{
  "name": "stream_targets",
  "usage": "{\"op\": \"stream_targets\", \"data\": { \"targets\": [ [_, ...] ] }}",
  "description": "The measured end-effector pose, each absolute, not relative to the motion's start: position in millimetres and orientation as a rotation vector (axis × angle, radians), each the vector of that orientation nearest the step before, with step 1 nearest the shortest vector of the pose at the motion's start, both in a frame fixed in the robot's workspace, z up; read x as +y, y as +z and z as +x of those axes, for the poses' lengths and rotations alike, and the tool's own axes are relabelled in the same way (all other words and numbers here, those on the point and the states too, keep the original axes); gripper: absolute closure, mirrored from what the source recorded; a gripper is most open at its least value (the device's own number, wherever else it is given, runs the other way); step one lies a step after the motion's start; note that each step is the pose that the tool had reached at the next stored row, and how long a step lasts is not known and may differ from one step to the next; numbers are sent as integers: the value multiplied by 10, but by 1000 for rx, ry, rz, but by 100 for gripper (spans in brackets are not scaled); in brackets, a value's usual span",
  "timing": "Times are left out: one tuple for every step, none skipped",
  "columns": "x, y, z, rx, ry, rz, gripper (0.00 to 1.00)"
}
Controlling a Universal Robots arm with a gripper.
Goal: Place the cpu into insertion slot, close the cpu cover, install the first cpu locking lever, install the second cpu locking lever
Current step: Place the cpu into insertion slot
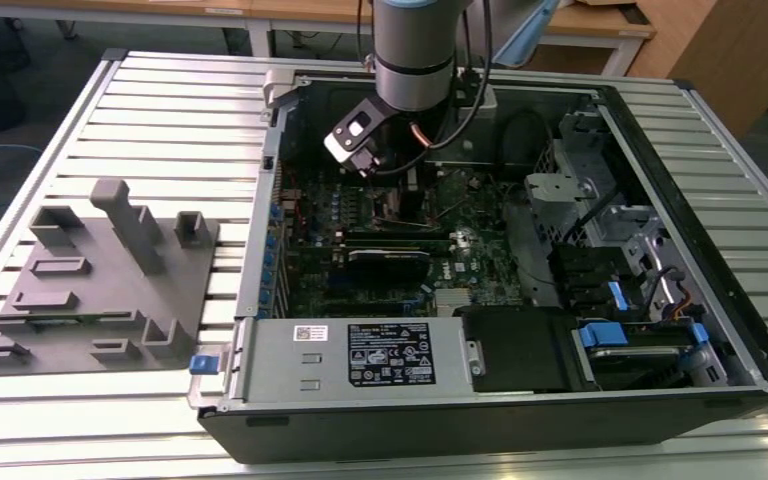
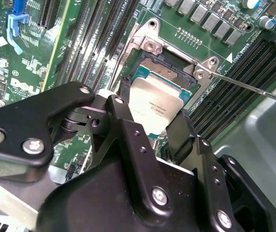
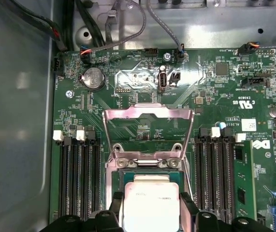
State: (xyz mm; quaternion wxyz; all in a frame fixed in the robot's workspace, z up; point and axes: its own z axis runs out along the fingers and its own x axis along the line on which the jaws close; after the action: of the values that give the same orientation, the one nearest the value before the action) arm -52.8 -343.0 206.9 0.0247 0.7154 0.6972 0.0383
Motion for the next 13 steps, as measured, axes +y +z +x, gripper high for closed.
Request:
{"op": "stream_targets", "data": {
  "targets": [
    [-3428, 2061, -528, 2157, 119, 2213, 46],
    [-3426, 2053, -529, 2157, 118, 2213, 46],
    [-3424, 2045, -530, 2157, 118, 2213, 46],
    [-3423, 2038, -531, 2157, 118, 2213, 46],
    [-3422, 2031, -533, 2157, 118, 2213, 46],
    [-3420, 2022, -535, 2157, 118, 2213, 46],
    [-3419, 2013, -537, 2157, 118, 2213, 46],
    [-3417, 2005, -538, 2157, 118, 2213, 46],
    [-3416, 2000, -540, 2157, 118, 2213, 46],
    [-3414, 1997, -541, 2157, 118, 2213, 46],
    [-3412, 1994, -542, 2157, 118, 2213, 46],
    [-3409, 1992, -543, 2157, 118, 2213, 46],
    [-3407, 1988, -544, 2157, 118, 2213, 46]
  ]
}}
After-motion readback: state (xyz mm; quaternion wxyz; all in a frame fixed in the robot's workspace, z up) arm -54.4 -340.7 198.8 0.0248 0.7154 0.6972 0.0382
